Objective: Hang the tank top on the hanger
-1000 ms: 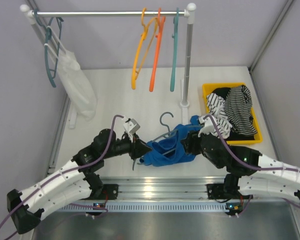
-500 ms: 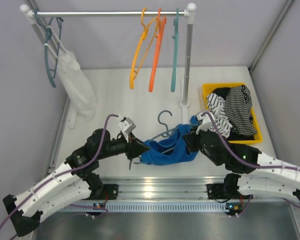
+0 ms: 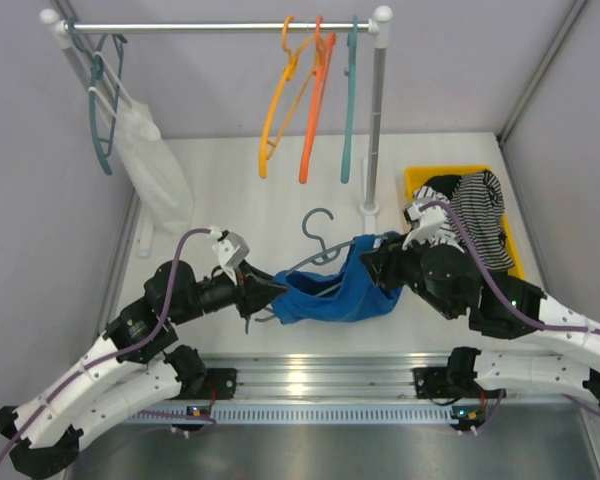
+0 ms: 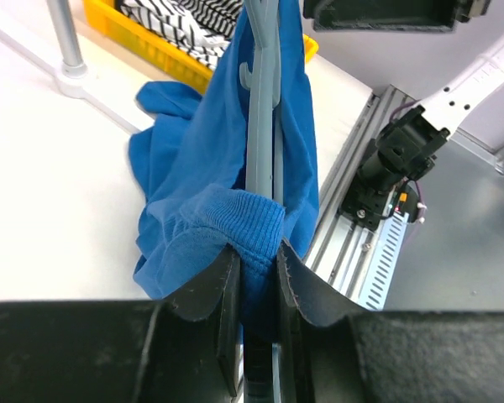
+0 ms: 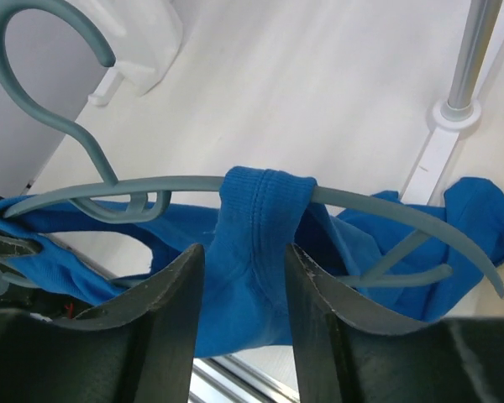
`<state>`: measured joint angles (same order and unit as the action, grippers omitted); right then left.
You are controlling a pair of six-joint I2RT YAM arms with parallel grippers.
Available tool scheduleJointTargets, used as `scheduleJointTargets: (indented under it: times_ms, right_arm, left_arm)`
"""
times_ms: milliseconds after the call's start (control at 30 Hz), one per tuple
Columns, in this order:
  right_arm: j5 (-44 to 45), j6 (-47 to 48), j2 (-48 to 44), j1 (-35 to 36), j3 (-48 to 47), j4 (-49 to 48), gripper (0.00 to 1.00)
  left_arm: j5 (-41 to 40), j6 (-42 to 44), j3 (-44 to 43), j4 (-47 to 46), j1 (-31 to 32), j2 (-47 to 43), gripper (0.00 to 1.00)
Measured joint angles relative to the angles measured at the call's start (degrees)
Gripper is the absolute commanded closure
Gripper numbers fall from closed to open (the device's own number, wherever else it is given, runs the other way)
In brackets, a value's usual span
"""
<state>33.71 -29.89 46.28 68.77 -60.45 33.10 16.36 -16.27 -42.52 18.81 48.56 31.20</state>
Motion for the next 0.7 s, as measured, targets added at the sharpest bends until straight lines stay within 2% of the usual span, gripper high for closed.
scheduleJointTargets:
  times_ms: [100,200,700]
  right_arm:
    - [-1.0,0.2,-0.1,0.0,0.0,0.7,0.48]
    - [-1.5,0.3,-0.1,0.0,-0.7,1.3,0.46]
    - [-0.8,0.5,-0.6,0.0,-3.2,2.2,0.47]
  left_arm:
    - [-1.6,0.4,-0.8,1.6,0.0,-1.1,1.00]
    - [-2.8,0.8,-1.3,3.3,0.0,-2.4,1.00]
    - [-13.0,-0.3,-1.7,9.4,0.0,-12.5,1.00]
